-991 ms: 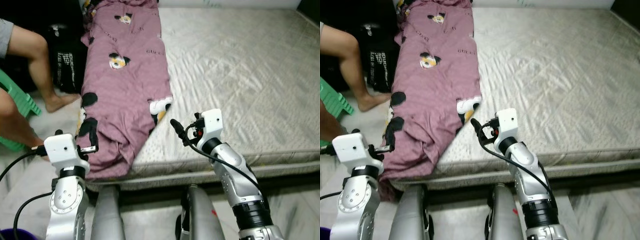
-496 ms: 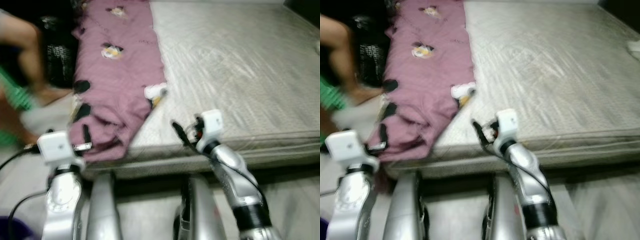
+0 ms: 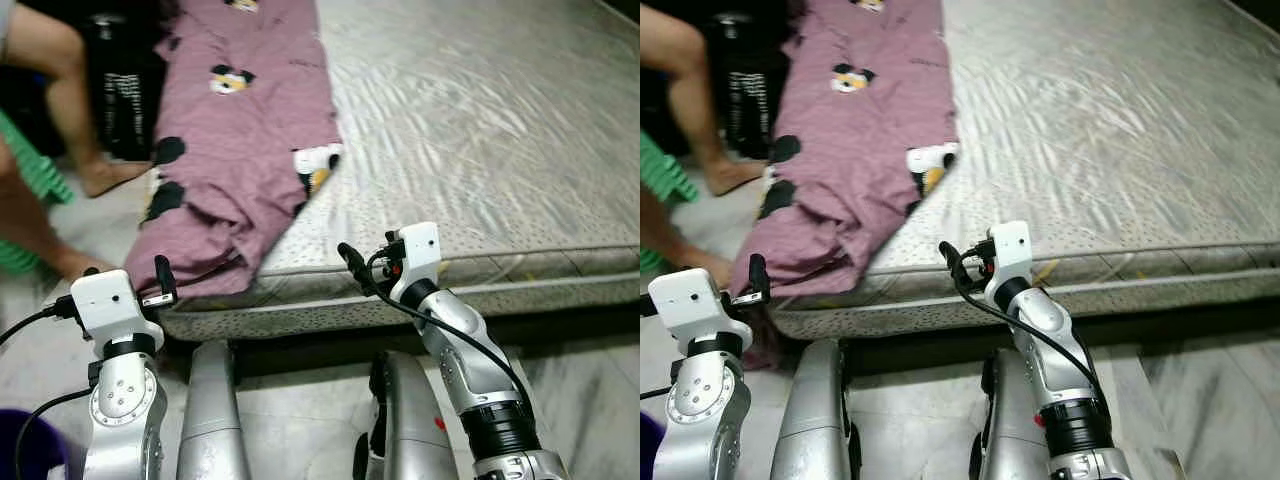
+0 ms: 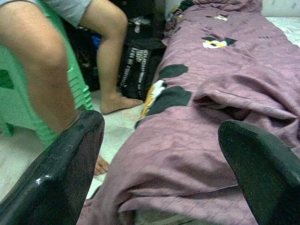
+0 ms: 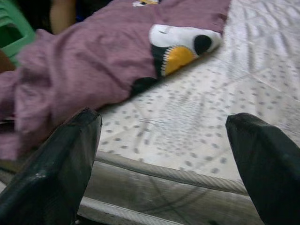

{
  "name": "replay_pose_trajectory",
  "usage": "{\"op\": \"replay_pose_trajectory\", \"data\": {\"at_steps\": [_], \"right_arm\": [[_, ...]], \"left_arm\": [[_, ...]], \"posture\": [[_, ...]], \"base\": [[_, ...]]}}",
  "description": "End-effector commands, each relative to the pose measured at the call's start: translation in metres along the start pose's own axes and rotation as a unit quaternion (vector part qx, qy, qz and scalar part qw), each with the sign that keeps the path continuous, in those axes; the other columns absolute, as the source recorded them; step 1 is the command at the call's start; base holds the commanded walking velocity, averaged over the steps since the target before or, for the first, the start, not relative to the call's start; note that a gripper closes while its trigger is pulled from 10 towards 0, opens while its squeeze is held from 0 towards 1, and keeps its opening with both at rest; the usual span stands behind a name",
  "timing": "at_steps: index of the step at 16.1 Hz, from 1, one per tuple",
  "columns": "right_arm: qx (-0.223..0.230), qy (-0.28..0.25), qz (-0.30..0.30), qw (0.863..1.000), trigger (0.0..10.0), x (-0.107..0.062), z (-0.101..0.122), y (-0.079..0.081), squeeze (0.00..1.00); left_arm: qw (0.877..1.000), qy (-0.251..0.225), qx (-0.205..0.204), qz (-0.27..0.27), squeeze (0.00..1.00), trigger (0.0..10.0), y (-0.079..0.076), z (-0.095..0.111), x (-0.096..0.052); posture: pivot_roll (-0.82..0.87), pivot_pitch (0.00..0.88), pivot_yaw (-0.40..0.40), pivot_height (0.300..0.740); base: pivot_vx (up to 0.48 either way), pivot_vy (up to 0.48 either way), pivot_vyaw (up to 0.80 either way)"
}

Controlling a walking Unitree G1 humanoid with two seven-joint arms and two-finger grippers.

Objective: Clean up the room

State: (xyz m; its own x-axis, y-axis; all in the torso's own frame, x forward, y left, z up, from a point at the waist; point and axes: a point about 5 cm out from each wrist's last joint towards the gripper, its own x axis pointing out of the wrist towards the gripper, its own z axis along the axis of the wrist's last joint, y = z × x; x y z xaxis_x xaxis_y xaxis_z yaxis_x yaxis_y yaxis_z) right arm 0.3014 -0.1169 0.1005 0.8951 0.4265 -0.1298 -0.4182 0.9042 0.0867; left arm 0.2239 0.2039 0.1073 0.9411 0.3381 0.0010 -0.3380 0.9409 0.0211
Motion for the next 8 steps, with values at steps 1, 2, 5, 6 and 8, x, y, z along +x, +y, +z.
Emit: {"op": "replay_pose_trajectory", "data": {"at_steps": [1,2,5,6,8], "right_arm": [[-0.003,-0.007,-0.008,1.0,10.0,-0.001,0.005,-0.003,0.0],[-0.001,-0.008,-0.01,1.0,10.0,-0.002,0.005,-0.005,0.0],[-0.01,-0.009,-0.022,1.0,10.0,-0.01,0.008,-0.016,0.0],[-0.023,-0.006,-0.033,0.999,10.0,-0.017,0.01,-0.026,0.0],[-0.045,0.0,-0.059,0.997,10.0,-0.03,0.01,-0.044,0.0]], "left_arm": [[1.0,-0.001,0.002,-0.001,0.0,10.0,-0.001,0.002,0.0],[1.0,-0.002,0.001,0.003,0.0,10.0,0.001,0.002,0.001],[0.999,-0.015,0.0,0.031,0.0,10.0,0.012,0.008,0.005],[0.999,-0.019,0.006,0.046,0.0,10.0,0.019,0.01,0.008],[0.997,-0.022,0.009,0.07,0.0,10.0,0.029,0.011,0.016]], "posture": [[-0.01,0.101,-0.035,0.529],[-0.01,0.104,-0.036,0.515],[-0.02,0.124,-0.041,0.502],[-0.03,0.141,-0.045,0.502],[-0.05,0.153,-0.046,0.502]], "base": [[0.0,0.0,0.0],[0.0,0.0,0.0],[0.0,0.0,0.0],[0.0,0.0,0.0],[0.0,0.0,0.0]]}}
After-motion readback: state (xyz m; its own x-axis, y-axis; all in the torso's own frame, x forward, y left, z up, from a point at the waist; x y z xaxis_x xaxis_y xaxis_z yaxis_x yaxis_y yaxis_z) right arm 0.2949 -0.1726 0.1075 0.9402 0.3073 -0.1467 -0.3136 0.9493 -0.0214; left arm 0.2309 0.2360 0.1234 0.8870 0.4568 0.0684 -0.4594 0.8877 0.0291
